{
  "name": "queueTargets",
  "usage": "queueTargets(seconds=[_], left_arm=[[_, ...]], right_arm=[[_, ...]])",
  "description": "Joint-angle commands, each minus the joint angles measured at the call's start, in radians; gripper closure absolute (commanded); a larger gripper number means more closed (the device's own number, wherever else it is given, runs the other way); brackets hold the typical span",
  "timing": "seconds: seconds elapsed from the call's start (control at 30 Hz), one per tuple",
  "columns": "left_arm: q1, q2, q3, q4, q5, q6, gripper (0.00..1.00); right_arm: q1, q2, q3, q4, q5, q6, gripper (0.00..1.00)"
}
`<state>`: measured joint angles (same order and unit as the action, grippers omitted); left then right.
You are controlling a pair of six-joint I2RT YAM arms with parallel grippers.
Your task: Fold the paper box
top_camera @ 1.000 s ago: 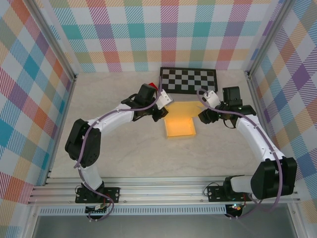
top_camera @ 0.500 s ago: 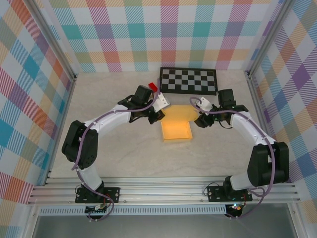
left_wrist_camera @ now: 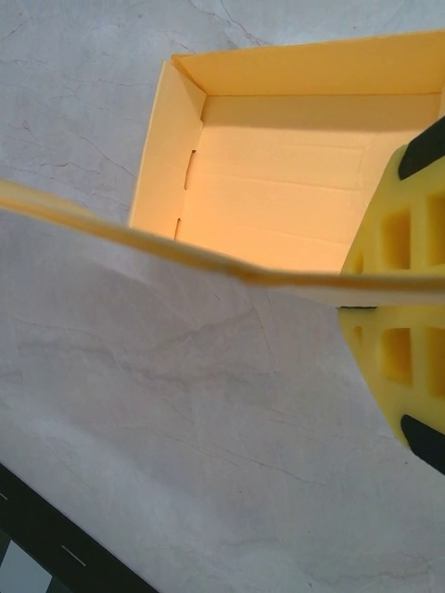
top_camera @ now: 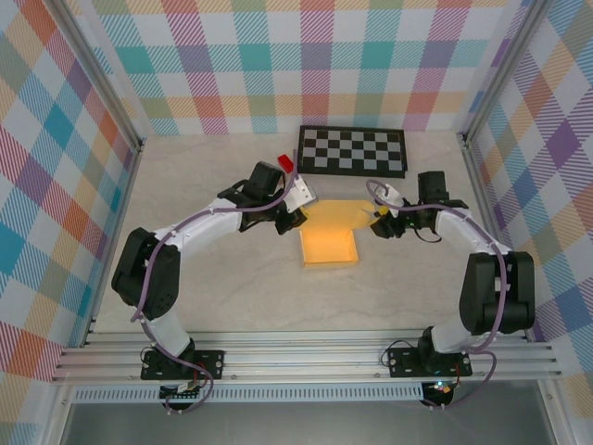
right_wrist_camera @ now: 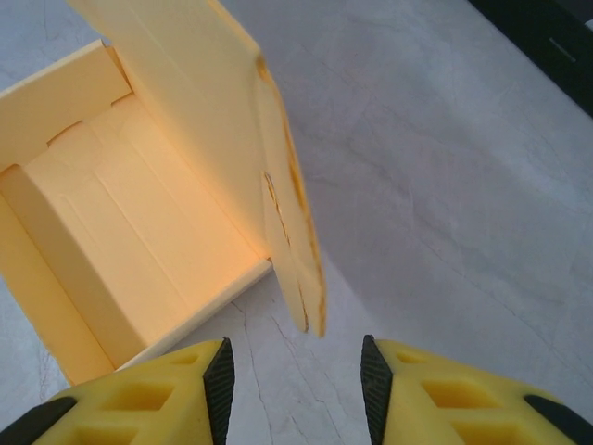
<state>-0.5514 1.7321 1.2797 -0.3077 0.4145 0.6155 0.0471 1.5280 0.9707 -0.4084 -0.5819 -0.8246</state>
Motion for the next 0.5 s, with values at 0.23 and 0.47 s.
queueTargets(seconds=[0.23,0.47], left_arm=[[0.018,-0.023,-0.021,0.014,0.041,0.008,1.0],[0.017,-0.014,-0.023,0.021,-0.002,-0.043,1.0]], right_arm=[[0.031,0.079,0.042,0.006,-0.108,-0.028,0.63],[0.056,0.094,0.044,0.014,-0.045,-0.016,0.87]])
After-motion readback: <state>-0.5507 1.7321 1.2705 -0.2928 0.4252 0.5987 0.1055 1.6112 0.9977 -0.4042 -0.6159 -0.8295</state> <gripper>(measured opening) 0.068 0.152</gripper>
